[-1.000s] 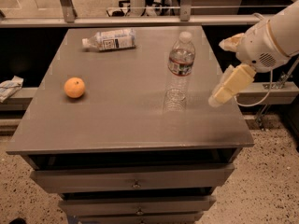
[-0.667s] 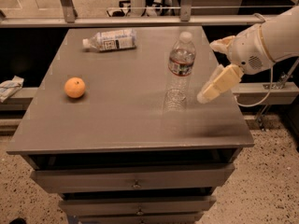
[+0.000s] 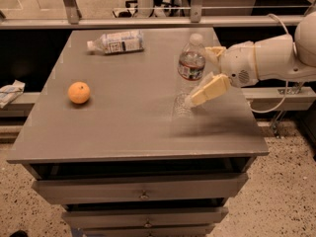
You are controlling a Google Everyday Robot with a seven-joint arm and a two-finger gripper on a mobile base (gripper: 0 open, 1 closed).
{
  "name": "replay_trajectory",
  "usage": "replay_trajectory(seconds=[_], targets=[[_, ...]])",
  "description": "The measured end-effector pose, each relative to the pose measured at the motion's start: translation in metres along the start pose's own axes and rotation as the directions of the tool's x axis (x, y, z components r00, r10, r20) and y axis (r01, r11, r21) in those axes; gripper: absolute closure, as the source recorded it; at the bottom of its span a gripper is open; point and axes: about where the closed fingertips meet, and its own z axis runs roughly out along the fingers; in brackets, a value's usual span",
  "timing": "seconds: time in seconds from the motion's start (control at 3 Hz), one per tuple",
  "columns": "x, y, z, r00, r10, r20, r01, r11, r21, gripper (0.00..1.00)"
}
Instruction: Move water bottle near orange
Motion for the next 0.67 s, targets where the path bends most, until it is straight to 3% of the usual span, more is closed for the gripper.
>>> replay_trajectory(seconds=[0.67], targets=[[-0.0055, -0.0036, 0.017, 0.994, -0.027, 0.105, 0.027, 0.9996, -0.002, 0.41]])
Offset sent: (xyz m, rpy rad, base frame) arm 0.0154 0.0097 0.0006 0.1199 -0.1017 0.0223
